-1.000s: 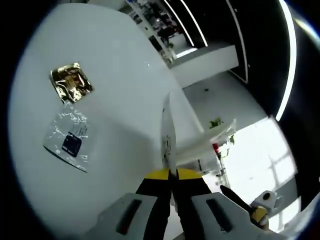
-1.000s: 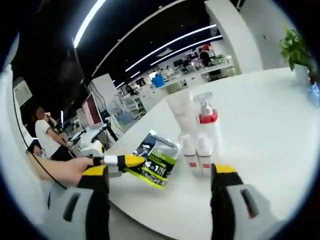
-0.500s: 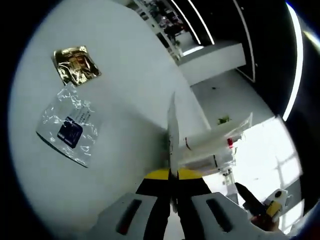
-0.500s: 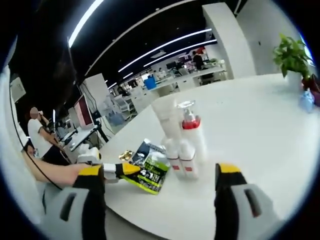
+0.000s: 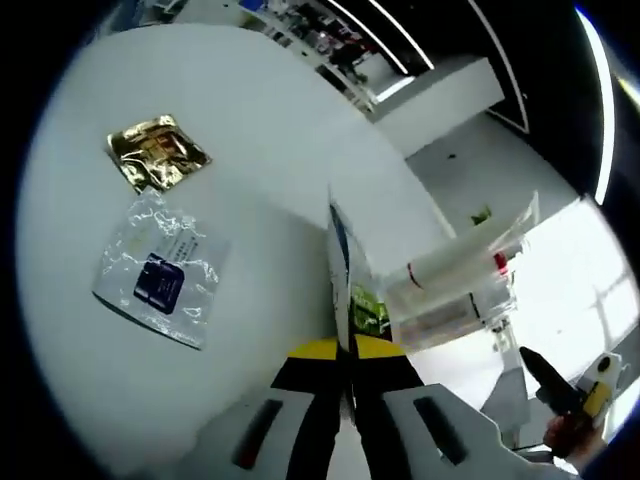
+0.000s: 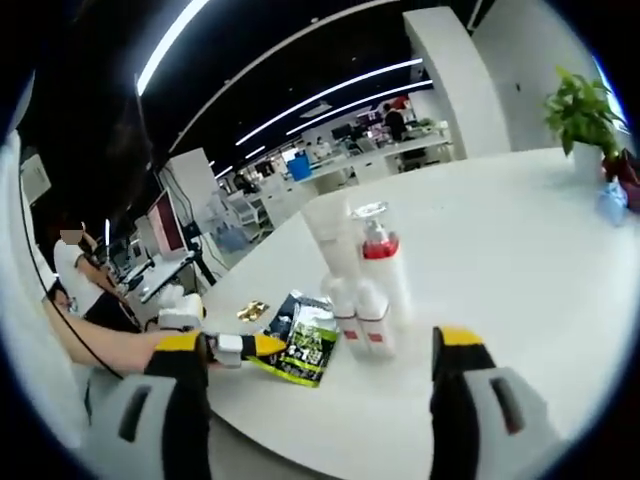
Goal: Arrange the skincare products in the storage area until every visible bottle or jar stands upright without overlapping.
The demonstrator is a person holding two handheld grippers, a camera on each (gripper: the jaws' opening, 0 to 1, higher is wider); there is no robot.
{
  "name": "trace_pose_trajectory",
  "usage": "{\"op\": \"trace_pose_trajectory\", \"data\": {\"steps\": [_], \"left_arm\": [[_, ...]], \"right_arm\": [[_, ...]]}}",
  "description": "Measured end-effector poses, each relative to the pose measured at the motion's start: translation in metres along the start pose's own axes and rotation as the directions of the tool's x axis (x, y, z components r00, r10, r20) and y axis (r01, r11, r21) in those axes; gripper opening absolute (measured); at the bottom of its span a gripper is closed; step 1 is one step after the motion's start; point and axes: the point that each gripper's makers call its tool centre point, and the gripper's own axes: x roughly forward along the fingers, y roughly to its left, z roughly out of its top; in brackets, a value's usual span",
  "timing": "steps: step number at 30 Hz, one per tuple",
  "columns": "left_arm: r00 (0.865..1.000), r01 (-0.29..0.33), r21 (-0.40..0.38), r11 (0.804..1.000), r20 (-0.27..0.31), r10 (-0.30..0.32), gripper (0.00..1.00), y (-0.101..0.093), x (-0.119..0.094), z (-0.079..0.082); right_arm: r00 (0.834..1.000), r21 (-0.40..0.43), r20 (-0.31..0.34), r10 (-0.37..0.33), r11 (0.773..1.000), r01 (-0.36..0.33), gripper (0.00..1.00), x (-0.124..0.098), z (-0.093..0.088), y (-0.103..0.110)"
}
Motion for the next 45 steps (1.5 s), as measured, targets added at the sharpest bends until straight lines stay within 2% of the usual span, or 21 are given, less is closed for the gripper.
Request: {"op": "trace_pose_trajectory", "data": {"steps": [7,12,15,16,18,22,25,26,27,28,29,30,32,33,34,35,38,39,42,43,45], "left_arm": [[0.999,-0.029,0.138,0.99,-0.012,0.031,0.02,-0.001,0.0,0.0],[0.998,-0.051,0.229,0.972,-0.035,0.061,0.12,0.001,-0.002,-0.006],[0.997,-0.059,0.262,0.963,-0.034,0.071,0.13,0.001,-0.005,-0.006],[0.997,-0.058,0.28,0.958,-0.037,0.071,0.14,0.0,-0.006,-0.006],[0.996,-0.062,0.346,0.936,-0.04,0.08,0.16,0.001,-0.007,-0.005],[0.991,-0.076,0.475,0.877,-0.059,0.118,0.2,0.004,-0.012,-0.003],[0.988,-0.094,0.59,0.802,-0.046,0.15,0.25,0.005,-0.017,0.005],[0.986,-0.105,0.634,0.766,-0.033,0.163,0.27,0.006,-0.019,0.009],[0.987,-0.095,0.66,0.745,-0.035,0.157,0.27,0.004,-0.02,0.011],[0.988,-0.078,0.699,0.711,-0.041,0.148,0.28,0.001,-0.019,0.014],[0.988,-0.065,0.721,0.69,-0.048,0.143,0.28,-0.001,-0.019,0.015],[0.989,-0.04,0.755,0.654,-0.063,0.133,0.31,-0.004,-0.017,0.016],[0.989,-0.006,0.801,0.599,-0.083,0.121,0.36,-0.009,-0.013,0.017],[0.988,0.026,0.826,0.562,-0.106,0.111,0.38,-0.012,-0.01,0.015],[0.987,0.046,0.835,0.548,-0.123,0.104,0.39,-0.014,-0.008,0.013],[0.983,0.078,0.849,0.523,-0.152,0.099,0.4,-0.015,-0.004,0.01],[0.976,0.13,0.863,0.488,-0.199,0.09,0.41,-0.015,0.003,0.002],[0.971,0.147,0.874,0.463,-0.216,0.1,0.41,-0.013,0.006,0.0],[0.966,0.158,0.876,0.455,-0.233,0.112,0.44,-0.008,0.011,-0.003],[0.963,0.163,0.872,0.462,-0.243,0.119,0.46,-0.007,0.012,-0.003],[0.956,0.175,0.87,0.462,-0.262,0.131,0.51,-0.003,0.014,-0.005]], "right_arm": [[1.0,0.004,0.0,-0.001,1.0,0.001,0.93,0.0,0.0,-0.001],[1.0,0.003,-0.003,0.001,1.0,-0.001,0.93,0.0,-0.001,0.0],[1.0,0.004,-0.006,0.001,1.0,-0.001,0.93,0.0,-0.002,0.0],[1.0,0.004,-0.005,0.002,1.0,-0.002,0.93,0.0,-0.002,0.0],[1.0,0.006,-0.005,0.002,1.0,-0.002,0.93,0.0,-0.001,0.0],[1.0,0.005,-0.009,0.006,1.0,-0.006,0.93,0.0,-0.002,0.0],[1.0,0.002,-0.011,0.007,1.0,-0.007,0.93,0.0,-0.003,0.001],[1.0,0.001,-0.01,0.007,1.0,-0.007,0.93,0.0,-0.002,0.001],[1.0,0.002,-0.01,0.008,1.0,-0.008,0.93,0.0,-0.002,0.001],[1.0,0.003,-0.008,0.007,1.0,-0.007,0.93,0.0,-0.002,0.001],[1.0,0.003,-0.008,0.007,1.0,-0.007,0.93,0.0,-0.002,0.001],[1.0,0.002,-0.008,0.007,1.0,-0.007,0.93,0.0,-0.002,0.001],[1.0,0.002,-0.008,0.008,1.0,-0.008,0.93,0.0,-0.002,0.001],[1.0,0.001,-0.009,0.008,1.0,-0.008,0.93,0.0,-0.002,0.001],[1.0,0.002,-0.009,0.007,1.0,-0.007,0.93,0.0,-0.002,0.001],[1.0,0.003,-0.008,0.007,1.0,-0.007,0.94,0.0,-0.002,0.001],[1.0,0.006,-0.005,0.003,1.0,-0.002,0.94,0.0,-0.002,0.0],[1.0,0.007,-0.005,0.002,1.0,-0.002,0.94,0.0,-0.002,0.0],[1.0,0.009,-0.005,0.0,1.0,0.0,0.94,-0.001,-0.002,-0.001],[1.0,0.008,-0.006,-0.001,1.0,0.001,0.94,-0.001,-0.002,-0.001],[1.0,0.008,-0.008,-0.002,1.0,0.002,0.94,-0.001,-0.003,-0.001]]}}
